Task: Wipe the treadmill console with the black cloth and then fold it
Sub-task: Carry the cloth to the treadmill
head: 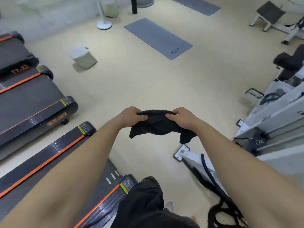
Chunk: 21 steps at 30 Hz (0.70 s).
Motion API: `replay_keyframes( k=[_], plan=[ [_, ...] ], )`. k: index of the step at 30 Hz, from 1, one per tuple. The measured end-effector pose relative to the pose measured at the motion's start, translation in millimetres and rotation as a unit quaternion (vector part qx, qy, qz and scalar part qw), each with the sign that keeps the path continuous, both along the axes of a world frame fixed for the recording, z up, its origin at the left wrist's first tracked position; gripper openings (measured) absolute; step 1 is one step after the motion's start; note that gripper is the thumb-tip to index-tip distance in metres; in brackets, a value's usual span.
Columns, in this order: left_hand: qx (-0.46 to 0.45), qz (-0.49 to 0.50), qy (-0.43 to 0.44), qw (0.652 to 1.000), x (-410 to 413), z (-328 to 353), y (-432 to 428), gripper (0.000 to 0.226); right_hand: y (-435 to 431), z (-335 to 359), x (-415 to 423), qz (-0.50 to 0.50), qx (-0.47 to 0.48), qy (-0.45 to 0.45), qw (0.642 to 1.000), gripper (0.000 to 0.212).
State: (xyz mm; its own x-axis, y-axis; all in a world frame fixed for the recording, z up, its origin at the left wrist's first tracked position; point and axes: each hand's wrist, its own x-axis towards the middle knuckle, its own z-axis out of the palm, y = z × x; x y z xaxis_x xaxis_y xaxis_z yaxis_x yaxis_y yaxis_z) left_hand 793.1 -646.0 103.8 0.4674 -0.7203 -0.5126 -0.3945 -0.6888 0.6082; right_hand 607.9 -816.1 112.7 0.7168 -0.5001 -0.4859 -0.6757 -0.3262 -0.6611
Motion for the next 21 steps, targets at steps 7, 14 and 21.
replay_keyframes(
  k=[7,14,21],
  plan=[
    [-0.005,0.166,-0.008,0.986,128.1,-21.2,36.2,0.03,-6.0,-8.2,191.7,0.155,0.003,0.003,0.988,0.036],
    [0.007,0.305,0.032,0.952,227.7,-19.9,98.6,0.036,41.2,-3.3,373.7,0.312,0.012,0.026,0.95,0.016],
    [0.007,0.464,0.05,0.884,264.4,-18.0,206.5,0.034,156.6,-3.8,507.0,0.492,0.003,0.029,0.87,0.016]
  ],
)
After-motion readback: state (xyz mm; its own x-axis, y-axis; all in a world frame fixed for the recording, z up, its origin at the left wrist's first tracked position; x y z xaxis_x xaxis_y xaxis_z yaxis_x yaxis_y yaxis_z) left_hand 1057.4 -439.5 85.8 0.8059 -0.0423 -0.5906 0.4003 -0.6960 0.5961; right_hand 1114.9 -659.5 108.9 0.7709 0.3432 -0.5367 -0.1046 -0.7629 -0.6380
